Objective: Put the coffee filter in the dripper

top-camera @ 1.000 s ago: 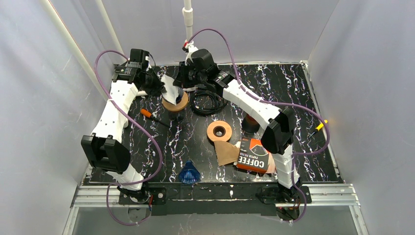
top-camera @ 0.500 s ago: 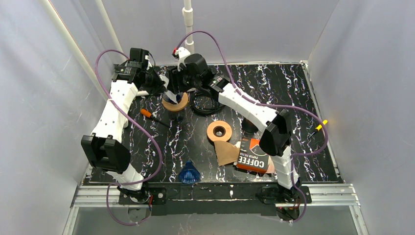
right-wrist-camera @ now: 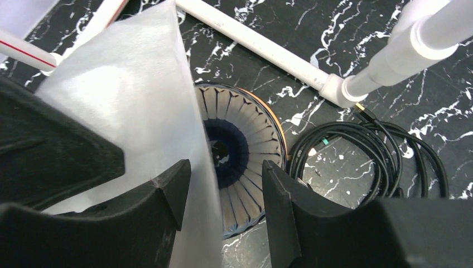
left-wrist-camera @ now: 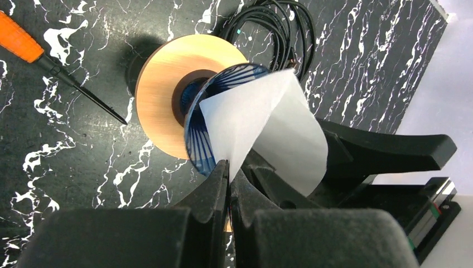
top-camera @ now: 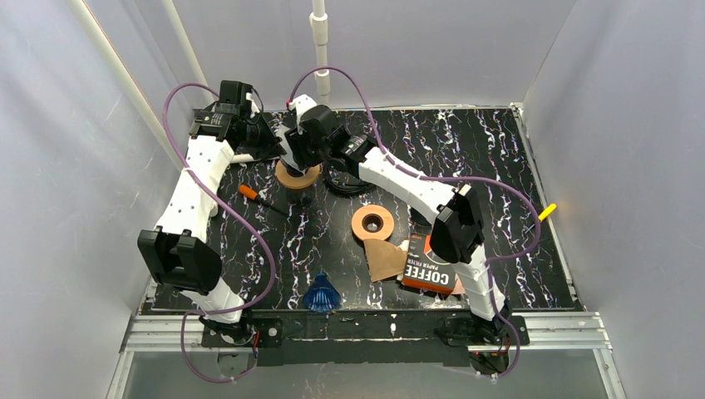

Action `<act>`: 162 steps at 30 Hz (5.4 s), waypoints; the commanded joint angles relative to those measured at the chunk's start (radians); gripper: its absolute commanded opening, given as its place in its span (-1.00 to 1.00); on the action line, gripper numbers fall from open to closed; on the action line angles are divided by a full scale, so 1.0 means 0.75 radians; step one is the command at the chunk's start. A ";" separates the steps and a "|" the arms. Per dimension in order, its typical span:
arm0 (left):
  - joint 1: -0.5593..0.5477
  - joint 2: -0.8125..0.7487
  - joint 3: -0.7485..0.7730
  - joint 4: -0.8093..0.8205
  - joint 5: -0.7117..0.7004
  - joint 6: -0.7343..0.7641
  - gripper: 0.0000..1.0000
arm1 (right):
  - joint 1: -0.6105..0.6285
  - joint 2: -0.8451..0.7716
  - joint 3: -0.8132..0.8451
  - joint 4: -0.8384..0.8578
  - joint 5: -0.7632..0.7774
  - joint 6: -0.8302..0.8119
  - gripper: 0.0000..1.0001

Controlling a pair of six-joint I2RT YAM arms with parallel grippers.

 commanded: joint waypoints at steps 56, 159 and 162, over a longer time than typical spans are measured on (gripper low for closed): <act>0.036 0.157 0.237 -0.184 -0.004 0.211 -0.35 | -0.210 -0.130 -0.086 0.114 -0.268 0.375 0.31; 0.103 0.154 0.128 -0.235 -0.097 0.289 0.45 | -0.272 -0.118 -0.062 0.052 -0.504 0.417 0.41; 0.105 0.154 0.116 -0.240 -0.100 0.289 0.44 | -0.276 -0.124 -0.062 0.036 -0.501 0.386 0.39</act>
